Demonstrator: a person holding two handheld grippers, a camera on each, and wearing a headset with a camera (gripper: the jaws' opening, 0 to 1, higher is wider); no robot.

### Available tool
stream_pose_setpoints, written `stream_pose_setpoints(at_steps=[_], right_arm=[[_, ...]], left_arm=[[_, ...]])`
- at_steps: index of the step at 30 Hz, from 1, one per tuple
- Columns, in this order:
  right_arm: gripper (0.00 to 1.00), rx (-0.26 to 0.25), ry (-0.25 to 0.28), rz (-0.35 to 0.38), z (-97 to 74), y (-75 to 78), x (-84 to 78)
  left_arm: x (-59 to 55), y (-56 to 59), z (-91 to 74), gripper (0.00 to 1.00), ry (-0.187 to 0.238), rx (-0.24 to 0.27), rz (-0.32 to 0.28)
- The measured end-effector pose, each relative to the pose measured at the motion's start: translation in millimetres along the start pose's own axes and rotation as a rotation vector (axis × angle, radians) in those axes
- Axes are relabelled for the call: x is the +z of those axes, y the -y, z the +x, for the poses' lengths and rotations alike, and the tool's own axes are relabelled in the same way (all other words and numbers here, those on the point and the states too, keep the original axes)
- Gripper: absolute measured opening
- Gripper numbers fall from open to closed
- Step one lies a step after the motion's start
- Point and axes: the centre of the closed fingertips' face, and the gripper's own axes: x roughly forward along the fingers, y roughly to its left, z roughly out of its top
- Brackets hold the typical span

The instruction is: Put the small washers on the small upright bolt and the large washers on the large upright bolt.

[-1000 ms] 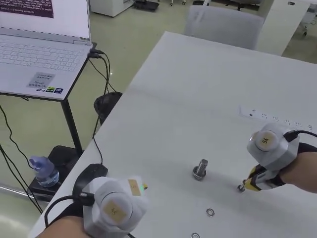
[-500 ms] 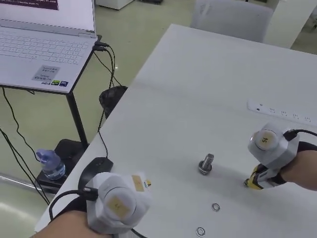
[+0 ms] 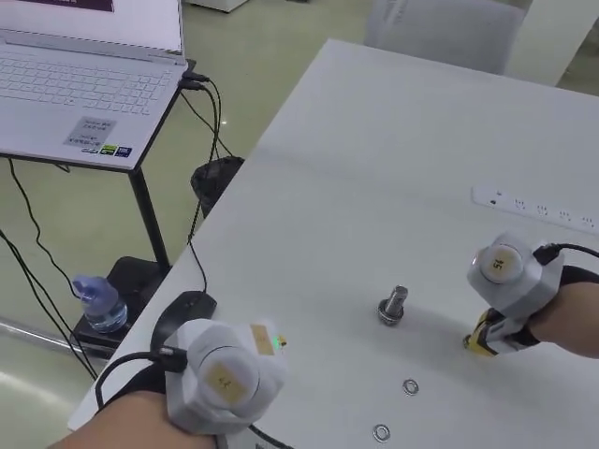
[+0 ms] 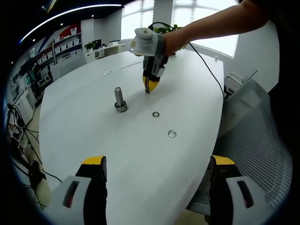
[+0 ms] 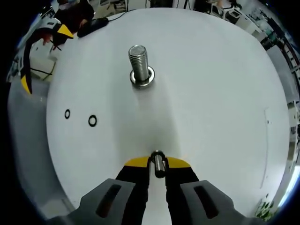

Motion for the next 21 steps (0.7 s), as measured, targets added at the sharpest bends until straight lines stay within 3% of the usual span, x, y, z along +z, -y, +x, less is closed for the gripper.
stream_pose_setpoints(at_steps=[14,21], right_arm=[[0.14,0.0,-0.001,0.002,1.3,-2.3,1.5],[0.2,-0.01,0.012,0.002,0.5,0.7,5.1]], left_arm=[[-2.9,3.5,0.2,0.89,-0.008,-0.007,0.007],[-4.1,2.6,-2.8,0.89,-0.012,-0.004,0.012]])
